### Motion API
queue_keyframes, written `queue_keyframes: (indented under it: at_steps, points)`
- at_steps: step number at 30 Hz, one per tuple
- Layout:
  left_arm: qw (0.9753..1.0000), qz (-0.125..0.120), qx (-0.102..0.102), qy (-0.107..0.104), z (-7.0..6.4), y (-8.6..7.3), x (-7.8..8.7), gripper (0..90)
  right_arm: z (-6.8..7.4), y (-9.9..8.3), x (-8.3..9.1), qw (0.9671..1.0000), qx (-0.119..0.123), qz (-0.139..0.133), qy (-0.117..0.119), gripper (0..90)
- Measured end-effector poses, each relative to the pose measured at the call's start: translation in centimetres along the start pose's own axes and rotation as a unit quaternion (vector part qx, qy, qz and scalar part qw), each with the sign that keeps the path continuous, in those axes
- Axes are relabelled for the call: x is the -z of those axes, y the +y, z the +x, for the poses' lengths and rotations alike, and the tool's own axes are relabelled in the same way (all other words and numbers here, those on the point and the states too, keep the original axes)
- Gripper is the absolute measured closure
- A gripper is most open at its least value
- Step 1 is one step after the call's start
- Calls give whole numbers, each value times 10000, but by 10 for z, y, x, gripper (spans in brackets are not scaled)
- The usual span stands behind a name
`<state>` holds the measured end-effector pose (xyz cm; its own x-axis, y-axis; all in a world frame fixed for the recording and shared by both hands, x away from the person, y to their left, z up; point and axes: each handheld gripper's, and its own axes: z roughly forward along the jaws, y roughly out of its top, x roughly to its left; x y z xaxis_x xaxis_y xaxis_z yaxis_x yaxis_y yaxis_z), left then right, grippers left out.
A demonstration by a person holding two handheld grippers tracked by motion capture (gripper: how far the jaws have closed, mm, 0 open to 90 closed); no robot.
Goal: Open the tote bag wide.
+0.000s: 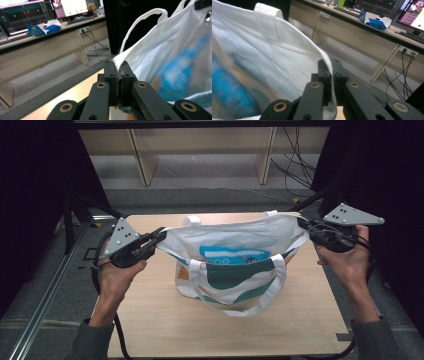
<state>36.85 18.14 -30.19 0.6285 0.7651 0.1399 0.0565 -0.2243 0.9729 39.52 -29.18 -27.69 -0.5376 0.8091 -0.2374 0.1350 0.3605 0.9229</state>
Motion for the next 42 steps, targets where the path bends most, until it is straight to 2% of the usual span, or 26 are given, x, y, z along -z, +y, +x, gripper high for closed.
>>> queue_keyframes:
  at_steps: [4,5,7,9,11,12,15,16,17,21,23,24,25,28,30,33,36,38,42]
  points:
    - [9997,249,-57,49,-2,-17,-7,868,2,-7,-6,9999,13,152,-23,884]
    - [9996,267,-1,36,-2,-22,-10,868,4,-11,-7,9998,-20,208,-29,884]
    - [9994,337,89,16,2,-30,-16,868,4,-17,-12,9997,82,216,-36,884]
    - [9990,398,192,-11,4,-34,-22,867,2,-23,-17,9997,35,250,-32,883]
    - [9987,457,201,43,7,-36,-30,867,2,-28,-23,9994,-109,339,-30,883]
    - [9987,471,188,71,8,-38,-33,867,3,-30,-25,9994,-118,318,-81,882]
    - [9983,468,332,86,13,-45,-41,866,4,-35,-31,9993,-143,341,-97,882]
    - [9977,538,393,110,13,-49,-43,866,3,-37,-32,9994,-108,329,-92,881]
    - [9982,539,253,115,16,-54,-46,865,5,-39,-33,9993,-166,340,-68,880]
    - [9969,674,394,41,18,-74,-54,862,11,-55,-39,9991,-141,401,-59,879]
    - [9964,687,496,-27,18,-84,-60,860,11,-72,-45,9989,-246,399,-57,879]
    - [9961,706,522,-11,17,-87,-62,860,11,-72,-45,9989,-246,399,-57,879]
    - [9958,745,522,-40,16,-91,-66,859,11,-82,-47,9983,-383,431,-87,878]
    - [9946,943,424,-33,12,-98,-74,857,9,-91,-49,9981,-460,411,-83,876]
    - [9940,997,458,1,12,-102,-78,853,7,-93,-48,9972,-608,433,39,873]
    - [9929,1093,472,-5,13,-110,-81,853,9,-95,-49,9981,-408,466,-43,869]
    - [9905,1284,500,-47,8,-124,-84,850,9,-96,-49,9979,-299,570,-37,866]
    - [9889,1409,469,-92,6,-130,-86,848,11,-98,-49,9976,-347,598,-47,865]
    - [9869,1585,259,-179,0,-144,-92,845,9,-109,-50,9962,-289,825,0,859]
